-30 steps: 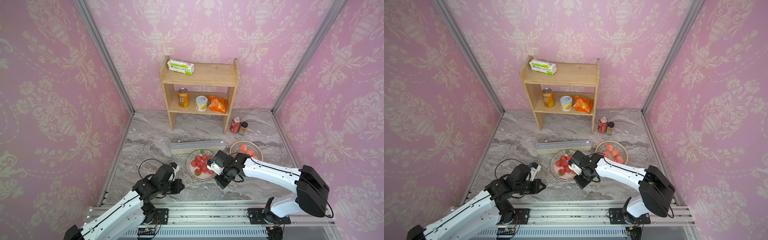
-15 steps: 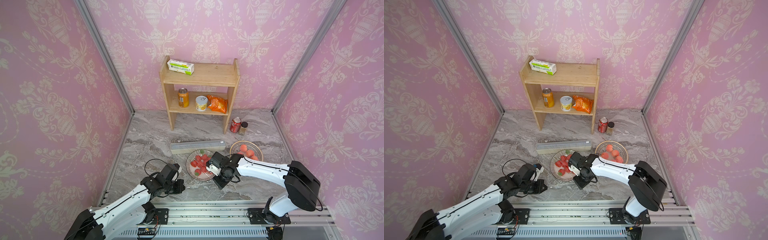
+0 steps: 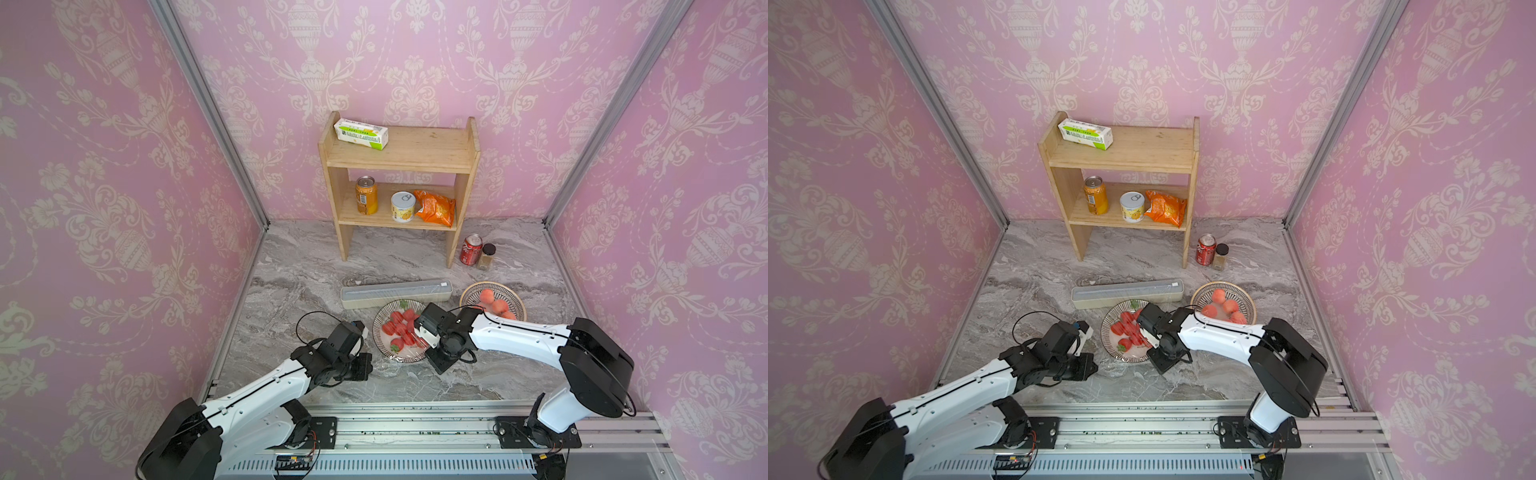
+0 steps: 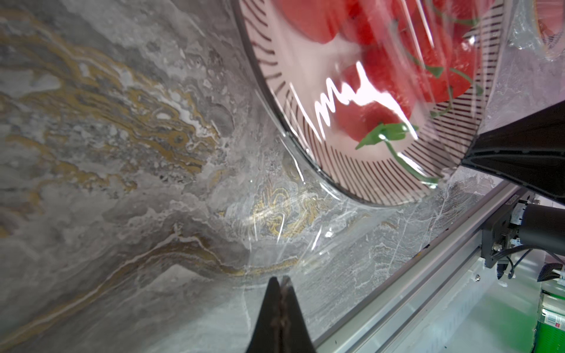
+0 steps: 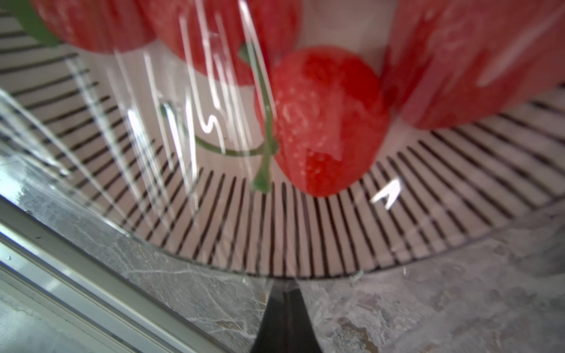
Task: Wrap the plate with plastic wrap
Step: Cover the plate with plastic wrap.
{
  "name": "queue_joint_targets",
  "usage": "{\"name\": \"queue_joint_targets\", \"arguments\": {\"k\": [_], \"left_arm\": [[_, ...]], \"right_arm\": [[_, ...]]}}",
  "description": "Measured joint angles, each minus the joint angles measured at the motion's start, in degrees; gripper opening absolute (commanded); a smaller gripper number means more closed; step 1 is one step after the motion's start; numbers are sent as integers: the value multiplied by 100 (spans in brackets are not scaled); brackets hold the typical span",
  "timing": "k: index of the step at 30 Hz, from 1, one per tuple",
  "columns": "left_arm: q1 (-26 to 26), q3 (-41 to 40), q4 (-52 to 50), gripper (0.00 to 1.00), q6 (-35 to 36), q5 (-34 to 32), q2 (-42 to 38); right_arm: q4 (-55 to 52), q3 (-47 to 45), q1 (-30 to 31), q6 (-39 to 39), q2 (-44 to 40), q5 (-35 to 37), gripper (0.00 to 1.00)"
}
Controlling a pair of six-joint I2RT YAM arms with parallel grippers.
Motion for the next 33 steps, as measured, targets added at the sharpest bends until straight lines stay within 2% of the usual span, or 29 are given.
{"name": "queue_joint_targets", "arguments": {"k": [3,6,8,13,17,20,25,28,33], "left_arm": [[-2,116,66,10,50,-179,129],[-2,214,44,24,87,-466,205],[-2,264,-9,25,98,-660,234],[22,420,-302,37,87,-1123,214],[90,654,-695,49,66,-1274,-118],[96,839,-846,56,-96,-1086,-527],[90,636,-417,63,-1165,-24,-898],[79,177,184,69,-2044,551,-890],[-11,-131,1078,77,-3178,1034,-566]], "right_arm": [[63,-2,-63,81,-4,94,9],[79,-81,-114,188,-87,302,30],[48,-160,-160,249,-212,452,44],[-258,-229,-251,345,-647,833,63],[-483,-234,-260,363,-1174,778,81],[-546,-310,-260,476,-1766,525,98],[-9,-955,-260,1080,-2573,-424,100],[671,-1445,-260,1740,-2448,-1058,100],[1497,-1663,-260,2599,-1952,-1606,100]]}}
